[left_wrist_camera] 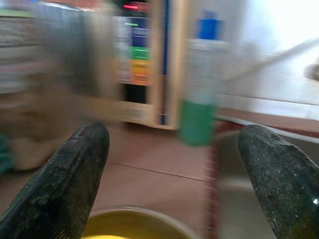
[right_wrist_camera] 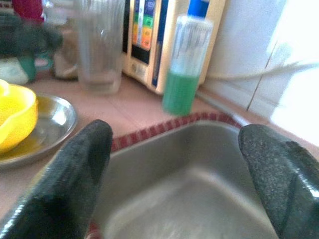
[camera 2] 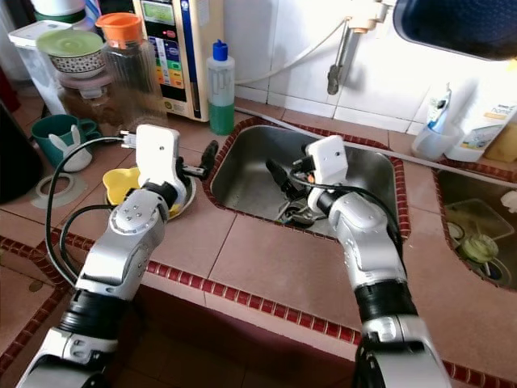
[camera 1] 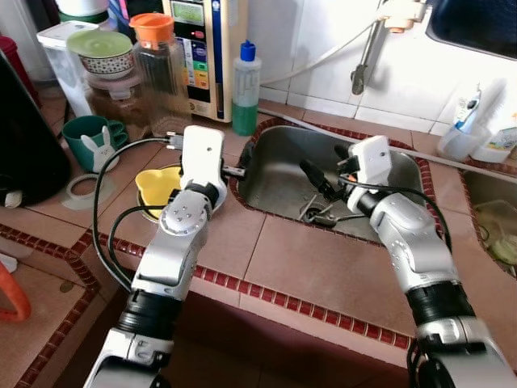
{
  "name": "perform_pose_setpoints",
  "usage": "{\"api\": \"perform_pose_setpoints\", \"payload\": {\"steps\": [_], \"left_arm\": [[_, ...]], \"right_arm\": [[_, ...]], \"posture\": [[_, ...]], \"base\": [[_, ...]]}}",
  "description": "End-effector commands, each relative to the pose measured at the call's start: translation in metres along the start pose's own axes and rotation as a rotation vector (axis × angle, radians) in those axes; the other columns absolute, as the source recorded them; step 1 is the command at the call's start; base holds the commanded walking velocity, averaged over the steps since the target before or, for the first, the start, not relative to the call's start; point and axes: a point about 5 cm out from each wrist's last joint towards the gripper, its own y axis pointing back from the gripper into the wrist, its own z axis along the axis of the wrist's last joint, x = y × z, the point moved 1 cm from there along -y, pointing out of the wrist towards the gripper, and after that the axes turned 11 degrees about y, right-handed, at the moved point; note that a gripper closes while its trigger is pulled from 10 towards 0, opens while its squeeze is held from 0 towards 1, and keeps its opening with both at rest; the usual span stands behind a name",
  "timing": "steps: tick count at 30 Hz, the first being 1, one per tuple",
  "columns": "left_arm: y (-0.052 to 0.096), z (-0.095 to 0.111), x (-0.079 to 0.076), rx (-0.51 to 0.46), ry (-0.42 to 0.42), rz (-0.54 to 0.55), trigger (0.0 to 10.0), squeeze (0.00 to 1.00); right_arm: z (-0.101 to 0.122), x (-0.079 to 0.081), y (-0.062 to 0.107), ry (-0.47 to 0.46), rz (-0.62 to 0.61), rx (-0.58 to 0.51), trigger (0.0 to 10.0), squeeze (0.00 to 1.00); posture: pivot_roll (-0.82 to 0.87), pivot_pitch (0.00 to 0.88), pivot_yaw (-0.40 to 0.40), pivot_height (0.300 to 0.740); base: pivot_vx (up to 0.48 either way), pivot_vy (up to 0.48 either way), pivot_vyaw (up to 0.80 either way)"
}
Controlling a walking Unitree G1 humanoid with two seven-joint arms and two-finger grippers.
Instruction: Kitchen organization
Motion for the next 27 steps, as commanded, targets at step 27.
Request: {"api": "perform_pose_setpoints", "payload": {"steps": [27], "left_arm": [[0.029,-0.035,0.053,0.28,0.076,0.307,10.0,0.0]], "right_arm": [[0.016,0.078,0.04,0.029,0.4,0.071,10.0,0.92]], "posture": [[0.19,0.0,-0.007,0.74]], "base": [[0.0,0.0,0.0]]}}
